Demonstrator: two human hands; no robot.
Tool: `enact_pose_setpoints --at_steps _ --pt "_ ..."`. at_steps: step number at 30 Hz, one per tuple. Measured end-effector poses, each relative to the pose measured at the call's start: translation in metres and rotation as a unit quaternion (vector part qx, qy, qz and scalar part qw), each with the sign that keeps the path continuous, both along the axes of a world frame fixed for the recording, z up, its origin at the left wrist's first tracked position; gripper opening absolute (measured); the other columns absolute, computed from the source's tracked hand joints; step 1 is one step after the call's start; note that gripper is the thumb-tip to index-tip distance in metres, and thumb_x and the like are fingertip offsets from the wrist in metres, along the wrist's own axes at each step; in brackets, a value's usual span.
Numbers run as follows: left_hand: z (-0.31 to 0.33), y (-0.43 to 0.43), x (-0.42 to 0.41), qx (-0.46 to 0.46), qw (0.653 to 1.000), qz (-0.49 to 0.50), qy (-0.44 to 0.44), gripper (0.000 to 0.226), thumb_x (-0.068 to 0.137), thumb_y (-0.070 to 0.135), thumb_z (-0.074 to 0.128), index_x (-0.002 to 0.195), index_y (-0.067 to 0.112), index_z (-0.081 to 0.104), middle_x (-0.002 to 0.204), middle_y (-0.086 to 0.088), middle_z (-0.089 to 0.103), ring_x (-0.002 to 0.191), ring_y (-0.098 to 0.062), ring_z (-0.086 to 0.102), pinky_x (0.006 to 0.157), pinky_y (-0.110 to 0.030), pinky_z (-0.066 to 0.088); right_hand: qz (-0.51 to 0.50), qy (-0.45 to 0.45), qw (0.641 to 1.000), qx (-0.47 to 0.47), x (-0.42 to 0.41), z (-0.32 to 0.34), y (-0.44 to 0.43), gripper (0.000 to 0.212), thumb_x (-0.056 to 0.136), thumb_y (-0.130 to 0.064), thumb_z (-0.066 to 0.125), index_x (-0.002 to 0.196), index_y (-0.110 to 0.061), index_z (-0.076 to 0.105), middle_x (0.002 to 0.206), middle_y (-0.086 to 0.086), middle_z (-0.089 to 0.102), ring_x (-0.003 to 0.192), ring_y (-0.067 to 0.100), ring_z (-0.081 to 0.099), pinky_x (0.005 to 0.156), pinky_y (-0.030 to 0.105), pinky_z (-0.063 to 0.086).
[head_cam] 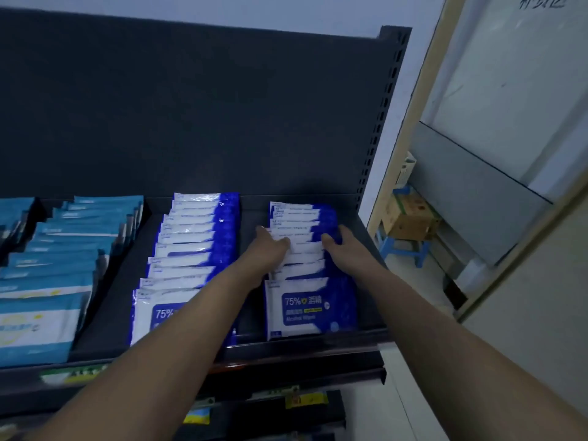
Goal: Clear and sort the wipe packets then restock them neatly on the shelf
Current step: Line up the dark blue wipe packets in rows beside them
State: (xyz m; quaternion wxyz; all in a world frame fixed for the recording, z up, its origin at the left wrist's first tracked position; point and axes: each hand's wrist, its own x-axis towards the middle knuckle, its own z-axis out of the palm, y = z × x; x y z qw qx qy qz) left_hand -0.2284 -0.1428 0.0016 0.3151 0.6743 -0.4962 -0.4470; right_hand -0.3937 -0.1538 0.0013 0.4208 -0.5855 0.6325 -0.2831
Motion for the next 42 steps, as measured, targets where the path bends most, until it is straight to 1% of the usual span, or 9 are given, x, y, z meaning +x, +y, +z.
enact_pose_setpoints --at_steps 9,15,18,22,28,31,35,39,42 --pt "-0.01 -0.019 -0.013 -0.013 0.995 0.086 0.058 0.046 0.094 0.044 0.053 0.13 0.017 0.042 0.119 -0.008 0.06 0.081 -0.013 0.058 0.065 -0.027 0.048 0.028 -0.117 0.993 0.009 -0.021 -0.012 -0.039 0.059 0.09 -0.04 0.062 0.139 -0.017 0.039 0.13 0.003 0.053 0.109 0.021 0.057 0.09 0.032 0.047" --pt "-0.004 -0.052 -0.008 0.009 0.99 0.135 0.049 0.076 0.086 0.056 0.054 0.145 0.012 0.032 0.142 -0.014 0.048 0.126 -0.034 0.049 0.105 -0.046 0.041 0.024 -0.166 0.985 0.048 -0.013 -0.012 -0.071 0.048 0.092 -0.043 0.059 0.131 -0.018 0.045 0.119 0.002 0.058 0.102 0.02 0.06 0.083 0.032 0.049" --pt "-0.002 -0.066 -0.006 0.023 0.988 0.143 0.055 0.061 0.09 0.04 0.06 0.136 0.004 0.044 0.133 -0.022 0.053 0.117 -0.034 0.055 0.086 -0.035 0.048 -0.001 -0.168 0.983 0.07 -0.008 -0.015 -0.087 0.039 0.091 -0.04 0.061 0.121 -0.016 0.051 0.114 0.005 0.062 0.099 0.023 0.063 0.084 0.035 0.053" --pt "0.001 -0.083 -0.004 0.031 0.984 0.15 0.087 0.031 0.087 0.01 0.066 0.114 -0.001 0.057 0.078 -0.007 0.059 0.06 -0.013 0.05 0.052 -0.022 0.042 -0.015 -0.186 0.977 0.099 0.002 -0.016 -0.102 0.025 0.09 -0.016 0.063 0.112 -0.005 0.059 0.111 0.015 0.066 0.095 0.029 0.066 0.08 0.037 0.056" --pt "0.0 -0.088 0.006 0.045 0.972 0.143 0.183 0.029 0.08 -0.013 0.059 0.102 0.005 0.063 0.084 -0.012 0.067 0.065 -0.022 0.063 0.056 -0.033 0.057 -0.01 -0.225 0.971 0.077 0.005 -0.014 -0.109 0.023 0.086 0.002 0.061 0.1 -0.015 0.055 0.097 0.007 0.065 0.08 0.02 0.064 0.065 0.03 0.055" --pt "-0.003 -0.089 0.007 0.002 0.97 0.154 0.19 0.043 0.082 -0.015 0.053 0.113 0.014 0.057 0.089 -0.008 0.067 0.065 -0.018 0.063 0.05 -0.027 0.053 0.009 -0.194 0.98 0.052 0.01 -0.017 -0.112 0.023 0.089 -0.006 0.062 0.107 -0.017 0.053 0.107 0.006 0.065 0.09 0.021 0.065 0.073 0.031 0.055" --pt "-0.007 -0.093 0.006 -0.018 0.98 0.158 0.119 0.027 0.087 0.002 0.056 0.112 0.01 0.056 0.082 -0.004 0.062 0.059 -0.013 0.058 0.047 -0.023 0.048 0.063 -0.098 0.993 0.021 0.017 -0.013 -0.117 0.013 0.092 -0.019 0.059 0.101 -0.024 0.052 0.11 0.001 0.062 0.101 0.02 0.061 0.09 0.034 0.05" --pt "-0.009 -0.089 0.005 -0.018 0.989 0.14 0.046 0.024 0.086 0.015 0.057 0.11 0.012 0.055 0.103 -0.01 0.066 0.085 -0.025 0.063 0.078 -0.038 0.054 0.0 -0.055 0.998 -0.03 0.016 -0.015 -0.115 0.017 0.094 -0.025 0.056 0.105 -0.012 0.054 0.105 0.002 0.06 0.091 0.018 0.058 0.077 0.029 0.046" --pt "-0.007 -0.085 0.006 -0.014 0.989 0.144 0.028 0.015 0.089 0.021 0.056 0.1 0.011 0.057 0.087 -0.004 0.062 0.065 -0.016 0.054 0.062 -0.026 0.045 0.009 -0.022 0.999 -0.047 0.017 -0.017 -0.111 0.019 0.094 -0.019 0.049 0.104 -0.008 0.062 0.103 0.004 0.066 0.087 0.02 0.061 0.075 0.029 0.049"
